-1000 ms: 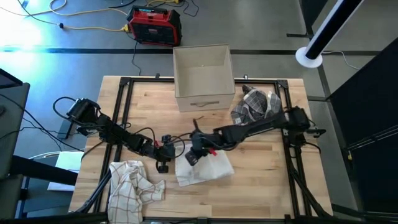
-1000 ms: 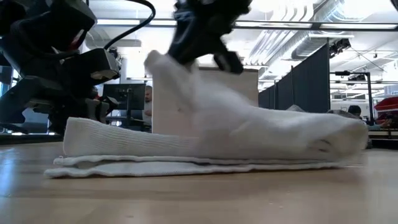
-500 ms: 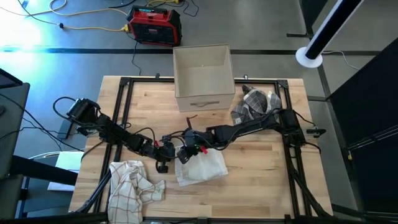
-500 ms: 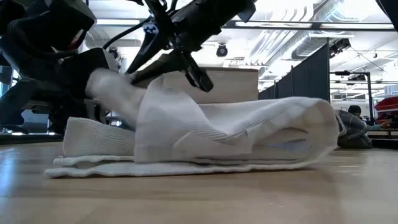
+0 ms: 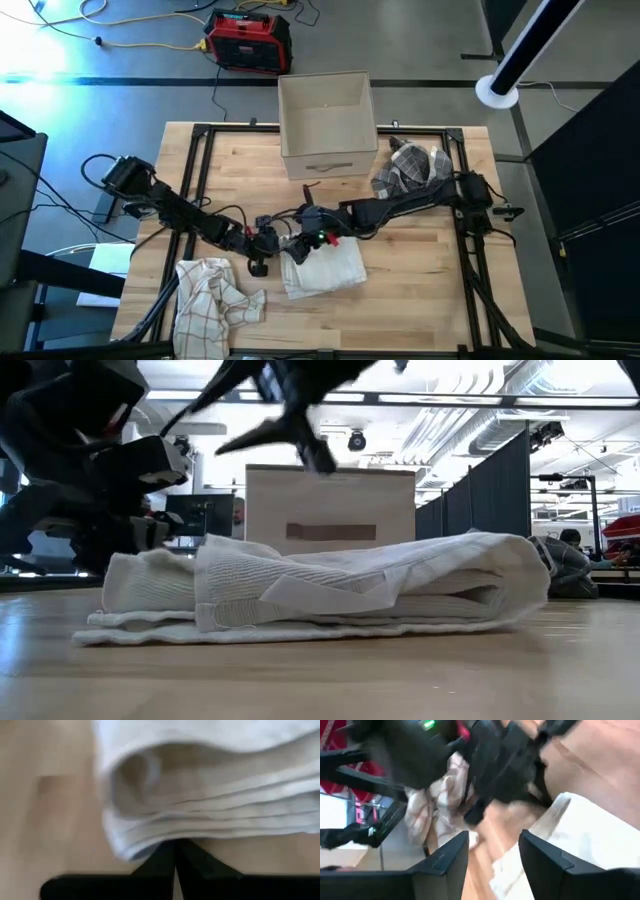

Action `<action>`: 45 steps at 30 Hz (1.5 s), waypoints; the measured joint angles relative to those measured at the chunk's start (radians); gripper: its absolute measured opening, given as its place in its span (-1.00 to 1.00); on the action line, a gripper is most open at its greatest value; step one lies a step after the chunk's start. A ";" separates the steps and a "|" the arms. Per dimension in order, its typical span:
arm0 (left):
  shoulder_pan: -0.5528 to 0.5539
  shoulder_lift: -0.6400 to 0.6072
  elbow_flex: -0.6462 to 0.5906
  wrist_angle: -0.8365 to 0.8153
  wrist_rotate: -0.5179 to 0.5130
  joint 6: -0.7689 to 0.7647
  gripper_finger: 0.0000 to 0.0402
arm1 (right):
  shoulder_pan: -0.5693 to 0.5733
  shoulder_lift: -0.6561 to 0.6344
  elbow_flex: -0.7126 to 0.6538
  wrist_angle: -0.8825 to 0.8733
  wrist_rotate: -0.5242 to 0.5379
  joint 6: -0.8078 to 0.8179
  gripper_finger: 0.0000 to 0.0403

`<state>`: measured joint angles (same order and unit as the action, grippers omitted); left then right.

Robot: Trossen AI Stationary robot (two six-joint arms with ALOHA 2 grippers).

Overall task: Fold towel
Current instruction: Fold the white patterned towel

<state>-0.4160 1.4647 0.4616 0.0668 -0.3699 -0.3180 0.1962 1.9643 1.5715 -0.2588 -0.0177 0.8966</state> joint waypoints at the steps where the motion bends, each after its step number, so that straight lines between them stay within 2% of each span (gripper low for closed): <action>1: -0.011 -0.032 0.010 -0.052 -0.032 -0.025 -1.00 | 0.014 -0.023 0.000 -0.035 0.030 -0.009 -0.28; 5: -0.063 -0.149 0.041 -0.184 -0.152 -0.071 -1.00 | 0.090 -0.095 0.000 -0.223 0.193 -0.033 -0.48; 8: -0.103 -0.198 0.043 -0.092 -0.156 0.005 -1.00 | 0.164 -0.111 0.000 -0.370 0.329 0.003 -0.68; 11: -0.122 -0.200 0.044 0.034 -0.144 0.109 -1.00 | 0.237 -0.111 -0.024 -0.448 0.394 0.081 -0.89; 15: -0.104 -0.161 0.043 0.171 -0.136 0.243 -1.00 | 0.324 -0.109 -0.145 -0.349 0.461 0.201 -0.97; 19: -0.031 -0.081 0.044 0.240 -0.117 0.323 -1.00 | 0.395 -0.109 -0.300 -0.150 0.537 0.257 -0.99; 22: 0.029 -0.005 0.044 0.282 -0.036 0.358 -1.00 | 0.431 -0.109 -0.418 -0.004 0.602 0.301 -0.99; 25: 0.069 0.074 0.044 0.287 0.053 0.365 -1.00 | 0.459 -0.106 -0.506 0.064 0.661 0.374 -1.00; 27: 0.078 0.112 0.044 0.241 0.068 0.358 -1.00 | 0.471 -0.097 -0.558 0.098 0.670 0.411 -1.00; 31: 0.082 0.144 0.047 0.166 -0.006 0.282 -1.00 | 0.475 -0.068 -0.625 0.165 0.644 0.452 -1.00; 35: 0.074 0.122 0.046 0.150 -0.009 0.271 -1.00 | 0.471 -0.053 -0.643 0.169 0.632 0.461 -1.00; 41: 0.049 -0.028 0.043 0.087 0.004 0.270 -1.00 | 0.466 -0.116 -0.600 0.162 0.621 0.363 -1.00; 45: 0.029 -0.144 0.043 0.049 0.006 0.229 -1.00 | 0.435 -0.145 -0.552 0.151 0.665 0.265 -1.00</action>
<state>-0.3868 1.3204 0.5049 0.1154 -0.3641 -0.0889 0.6309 1.8190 1.0192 -0.1074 0.6470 1.1616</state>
